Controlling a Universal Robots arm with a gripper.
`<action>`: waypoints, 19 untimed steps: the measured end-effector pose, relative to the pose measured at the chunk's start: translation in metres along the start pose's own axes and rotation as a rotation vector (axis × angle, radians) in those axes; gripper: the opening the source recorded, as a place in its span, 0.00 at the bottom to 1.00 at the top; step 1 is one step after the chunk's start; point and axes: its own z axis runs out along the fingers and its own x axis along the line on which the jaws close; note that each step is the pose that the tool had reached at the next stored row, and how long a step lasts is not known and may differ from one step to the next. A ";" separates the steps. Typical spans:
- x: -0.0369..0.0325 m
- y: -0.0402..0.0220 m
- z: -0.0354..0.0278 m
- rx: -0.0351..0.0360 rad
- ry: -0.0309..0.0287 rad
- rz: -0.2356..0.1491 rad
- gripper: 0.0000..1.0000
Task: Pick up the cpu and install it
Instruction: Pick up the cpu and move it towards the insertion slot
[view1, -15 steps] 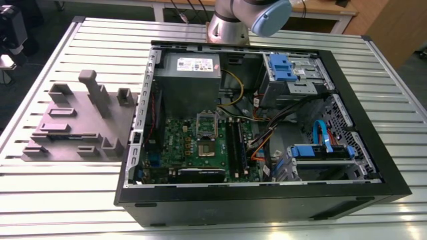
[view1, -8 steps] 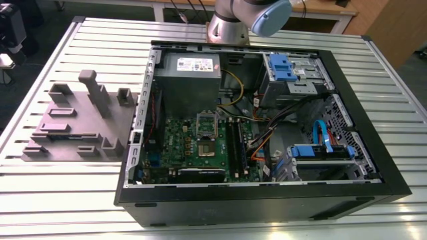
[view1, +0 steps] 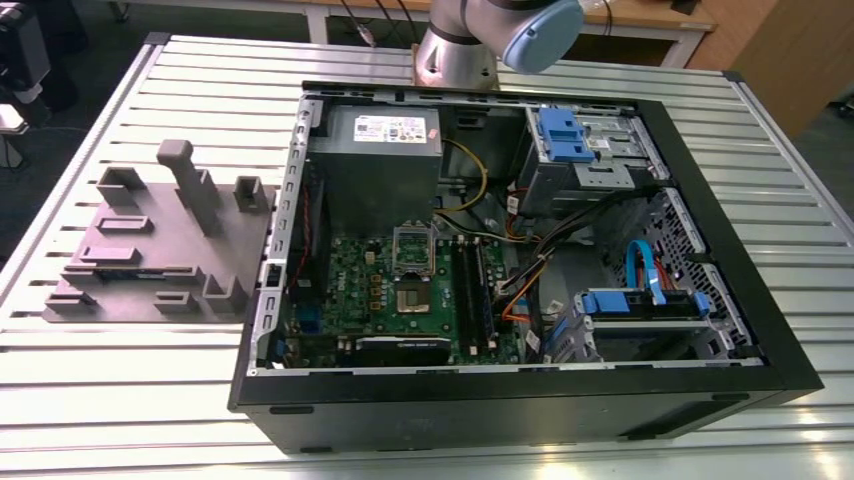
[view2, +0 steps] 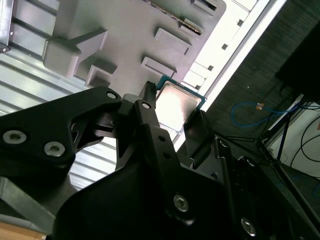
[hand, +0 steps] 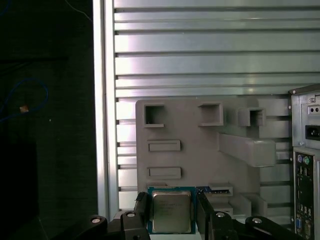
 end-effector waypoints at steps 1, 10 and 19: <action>0.0000 0.0000 -0.0003 0.0000 -0.0001 0.000 0.47; -0.0001 0.0000 -0.0023 0.0009 -0.0001 0.000 0.47; -0.0001 0.0000 -0.0051 0.0010 -0.0001 0.000 0.47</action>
